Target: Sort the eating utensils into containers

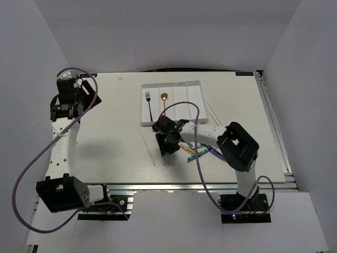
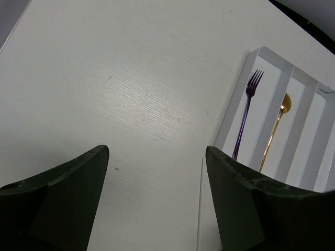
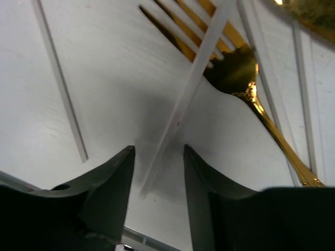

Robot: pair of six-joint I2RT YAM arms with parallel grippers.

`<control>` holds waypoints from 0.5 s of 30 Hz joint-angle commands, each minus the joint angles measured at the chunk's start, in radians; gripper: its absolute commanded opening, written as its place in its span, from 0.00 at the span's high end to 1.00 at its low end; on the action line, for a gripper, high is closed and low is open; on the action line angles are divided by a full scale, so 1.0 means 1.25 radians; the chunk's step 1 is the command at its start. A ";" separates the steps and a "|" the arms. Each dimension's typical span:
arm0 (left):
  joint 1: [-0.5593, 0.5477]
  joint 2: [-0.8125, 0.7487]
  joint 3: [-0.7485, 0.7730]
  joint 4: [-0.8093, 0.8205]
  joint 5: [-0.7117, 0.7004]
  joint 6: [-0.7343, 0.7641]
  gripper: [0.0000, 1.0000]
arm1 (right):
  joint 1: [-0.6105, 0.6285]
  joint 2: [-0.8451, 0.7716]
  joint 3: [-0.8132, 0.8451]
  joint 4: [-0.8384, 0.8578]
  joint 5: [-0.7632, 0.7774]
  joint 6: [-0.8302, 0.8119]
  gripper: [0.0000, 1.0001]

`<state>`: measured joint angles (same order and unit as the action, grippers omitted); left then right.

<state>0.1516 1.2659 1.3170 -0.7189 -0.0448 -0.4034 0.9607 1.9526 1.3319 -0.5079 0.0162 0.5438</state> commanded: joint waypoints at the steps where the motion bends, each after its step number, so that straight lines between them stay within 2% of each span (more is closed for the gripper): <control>1: 0.005 -0.022 -0.003 -0.009 -0.022 0.007 0.14 | 0.003 0.069 0.025 -0.001 0.009 0.026 0.54; 2: 0.005 -0.024 -0.004 -0.010 -0.027 0.009 0.14 | 0.003 0.079 0.030 -0.001 0.013 0.026 0.56; 5: 0.006 -0.032 -0.021 -0.010 -0.041 0.009 0.14 | 0.003 0.111 0.056 -0.001 0.018 0.028 0.74; 6: 0.006 -0.036 -0.025 -0.010 -0.046 0.009 0.14 | 0.006 0.115 0.061 -0.005 0.020 0.029 0.86; 8: 0.009 -0.044 -0.036 -0.010 -0.051 0.010 0.14 | 0.009 0.124 0.074 -0.007 0.025 0.029 0.97; 9: 0.008 -0.047 -0.039 -0.010 -0.054 0.010 0.14 | 0.012 0.124 0.079 -0.012 0.026 0.029 1.00; 15: 0.009 -0.053 -0.041 -0.011 -0.039 0.015 0.13 | 0.023 0.048 0.114 -0.042 0.007 0.025 1.00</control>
<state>0.1558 1.2484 1.2652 -0.7364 -0.0940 -0.3958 0.9619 2.0281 1.4445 -0.6060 0.0502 0.5541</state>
